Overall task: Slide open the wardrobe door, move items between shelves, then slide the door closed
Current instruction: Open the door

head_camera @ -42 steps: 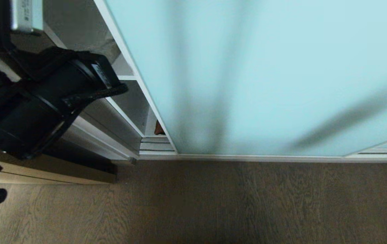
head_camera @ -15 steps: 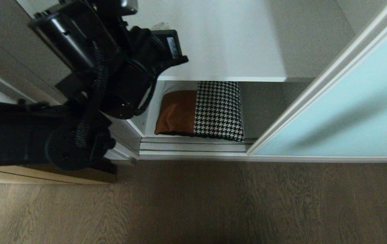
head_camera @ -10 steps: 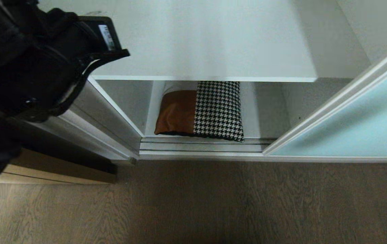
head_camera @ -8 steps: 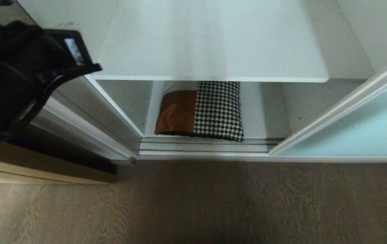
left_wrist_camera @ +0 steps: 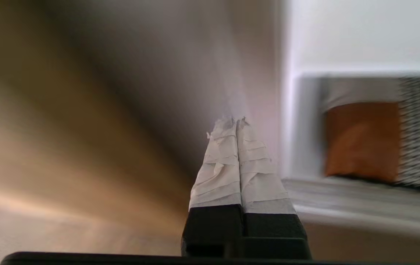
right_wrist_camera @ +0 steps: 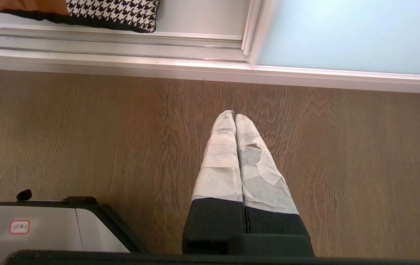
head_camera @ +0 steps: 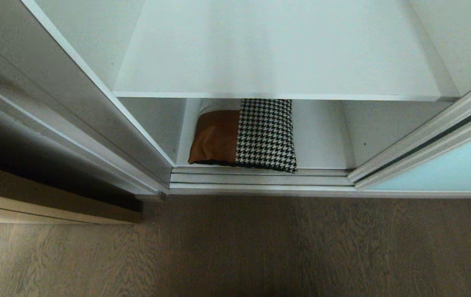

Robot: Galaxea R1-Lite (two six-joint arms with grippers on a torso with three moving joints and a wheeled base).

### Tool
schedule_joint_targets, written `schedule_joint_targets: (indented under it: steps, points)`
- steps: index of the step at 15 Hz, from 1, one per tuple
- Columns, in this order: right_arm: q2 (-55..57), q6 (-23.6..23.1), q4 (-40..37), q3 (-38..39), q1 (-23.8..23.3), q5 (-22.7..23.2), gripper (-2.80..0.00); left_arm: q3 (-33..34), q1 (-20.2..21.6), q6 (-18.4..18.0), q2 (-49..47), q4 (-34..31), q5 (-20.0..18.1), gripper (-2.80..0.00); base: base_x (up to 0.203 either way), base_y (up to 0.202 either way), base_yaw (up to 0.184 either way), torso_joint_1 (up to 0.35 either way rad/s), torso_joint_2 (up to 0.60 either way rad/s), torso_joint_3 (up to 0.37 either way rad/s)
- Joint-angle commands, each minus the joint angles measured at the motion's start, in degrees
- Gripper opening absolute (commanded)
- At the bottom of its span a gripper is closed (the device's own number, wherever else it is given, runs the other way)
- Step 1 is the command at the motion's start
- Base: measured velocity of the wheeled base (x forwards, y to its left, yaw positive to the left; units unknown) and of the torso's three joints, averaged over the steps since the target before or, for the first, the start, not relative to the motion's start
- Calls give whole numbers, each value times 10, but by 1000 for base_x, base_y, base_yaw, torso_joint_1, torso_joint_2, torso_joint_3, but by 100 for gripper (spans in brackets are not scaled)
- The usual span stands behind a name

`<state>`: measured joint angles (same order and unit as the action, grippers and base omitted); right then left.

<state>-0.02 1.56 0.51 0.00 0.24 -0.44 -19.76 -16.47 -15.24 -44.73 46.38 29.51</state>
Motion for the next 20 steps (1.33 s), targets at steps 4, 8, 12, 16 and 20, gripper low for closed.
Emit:
schedule_joint_targets:
  steps: [4, 8, 12, 16, 20]
  points:
    - [0, 0, 0, 0, 0, 0, -280, 110, 64, 13, 166, -11, -1, -280, 0, 0, 0, 0, 0, 0]
    - [0, 0, 0, 0, 0, 0, -280, 188, 81, 79, 284, -72, -6, -280, 0, 0, 0, 0, 0, 0]
    - [0, 0, 0, 0, 0, 0, -280, 197, 86, 208, 287, -128, 14, -280, 0, 0, 0, 0, 0, 0]
    - [0, 0, 0, 0, 0, 0, -280, 198, 86, 87, 286, -155, -135, -280, 0, 0, 0, 0, 0, 0]
    - [0, 0, 0, 0, 0, 0, -280, 192, 117, 46, 288, -162, -35, -280, 0, 0, 0, 0, 0, 0]
